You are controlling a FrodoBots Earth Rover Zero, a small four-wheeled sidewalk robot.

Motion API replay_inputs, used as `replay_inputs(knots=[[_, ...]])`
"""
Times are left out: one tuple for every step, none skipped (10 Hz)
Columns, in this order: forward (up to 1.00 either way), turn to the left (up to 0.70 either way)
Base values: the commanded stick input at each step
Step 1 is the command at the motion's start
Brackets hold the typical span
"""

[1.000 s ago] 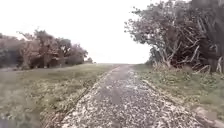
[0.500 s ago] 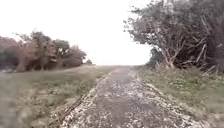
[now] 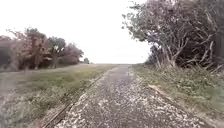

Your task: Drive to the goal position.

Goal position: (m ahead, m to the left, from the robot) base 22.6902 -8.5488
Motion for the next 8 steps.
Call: replay_inputs(knots=[[1.0,0.0],[1.0,0.0],[1.0,0.0],[1.0,0.0],[1.0,0.0],[1.0,0.0],[1.0,0.0],[1.0,0.0]])
